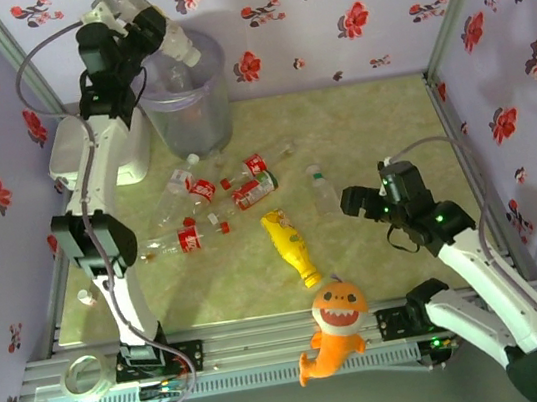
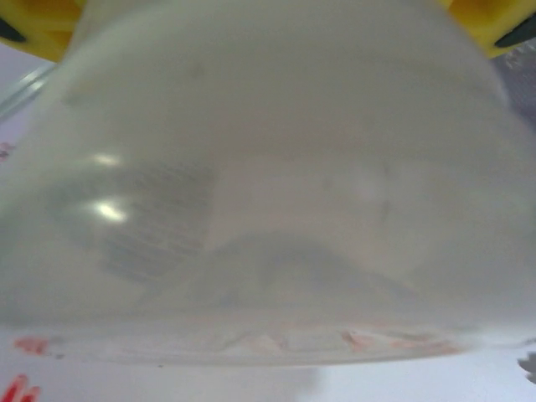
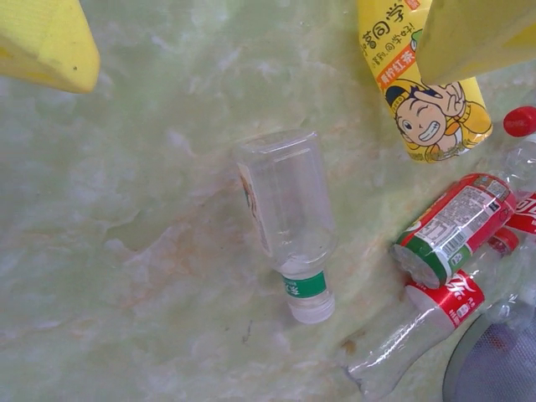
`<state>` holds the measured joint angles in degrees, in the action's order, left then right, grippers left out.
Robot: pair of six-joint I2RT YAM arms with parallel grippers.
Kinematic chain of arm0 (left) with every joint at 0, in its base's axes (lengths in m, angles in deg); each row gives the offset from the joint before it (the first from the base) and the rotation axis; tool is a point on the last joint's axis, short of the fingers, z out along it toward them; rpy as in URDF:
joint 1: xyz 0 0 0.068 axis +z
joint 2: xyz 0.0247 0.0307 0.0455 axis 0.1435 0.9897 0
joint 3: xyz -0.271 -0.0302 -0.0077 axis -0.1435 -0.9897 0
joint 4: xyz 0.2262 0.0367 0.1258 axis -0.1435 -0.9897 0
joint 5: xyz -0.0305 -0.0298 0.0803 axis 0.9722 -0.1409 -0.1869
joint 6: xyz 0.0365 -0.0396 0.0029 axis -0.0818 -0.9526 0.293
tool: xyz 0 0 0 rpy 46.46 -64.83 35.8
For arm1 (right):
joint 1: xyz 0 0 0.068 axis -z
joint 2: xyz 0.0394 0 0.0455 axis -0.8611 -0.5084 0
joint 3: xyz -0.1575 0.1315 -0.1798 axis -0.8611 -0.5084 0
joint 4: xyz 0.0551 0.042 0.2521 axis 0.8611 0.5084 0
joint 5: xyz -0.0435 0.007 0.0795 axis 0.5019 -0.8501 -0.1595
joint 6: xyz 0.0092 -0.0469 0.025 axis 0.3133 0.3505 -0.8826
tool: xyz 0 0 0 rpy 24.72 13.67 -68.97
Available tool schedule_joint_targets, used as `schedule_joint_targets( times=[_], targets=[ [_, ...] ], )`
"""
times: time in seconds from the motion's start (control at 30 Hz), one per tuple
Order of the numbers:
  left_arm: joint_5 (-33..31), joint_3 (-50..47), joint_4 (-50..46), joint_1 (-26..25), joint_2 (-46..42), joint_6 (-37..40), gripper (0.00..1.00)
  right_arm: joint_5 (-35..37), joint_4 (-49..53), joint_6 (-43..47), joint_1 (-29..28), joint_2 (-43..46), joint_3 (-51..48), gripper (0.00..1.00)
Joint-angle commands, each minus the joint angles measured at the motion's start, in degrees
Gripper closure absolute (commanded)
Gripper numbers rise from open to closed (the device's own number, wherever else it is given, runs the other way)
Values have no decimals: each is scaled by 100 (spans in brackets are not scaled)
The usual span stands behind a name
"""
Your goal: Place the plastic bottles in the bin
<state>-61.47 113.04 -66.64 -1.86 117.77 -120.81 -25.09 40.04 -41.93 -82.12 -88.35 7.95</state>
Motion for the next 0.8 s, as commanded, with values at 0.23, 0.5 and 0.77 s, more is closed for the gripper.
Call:
schedule_joint_targets(
  times=[0.23,0.5,0.77],
  targets=[
    [-844,1525,-1519,-6,1238,1373,100,432,616,121,102,360,169,2],
    [-879,1504,-1902,-4,1559,1810,100,435,561,136,123,300,100,3],
    [-679,1261,-2026,-44,1668,1910,100,455,557,135,132,265,89,3]
  ],
)
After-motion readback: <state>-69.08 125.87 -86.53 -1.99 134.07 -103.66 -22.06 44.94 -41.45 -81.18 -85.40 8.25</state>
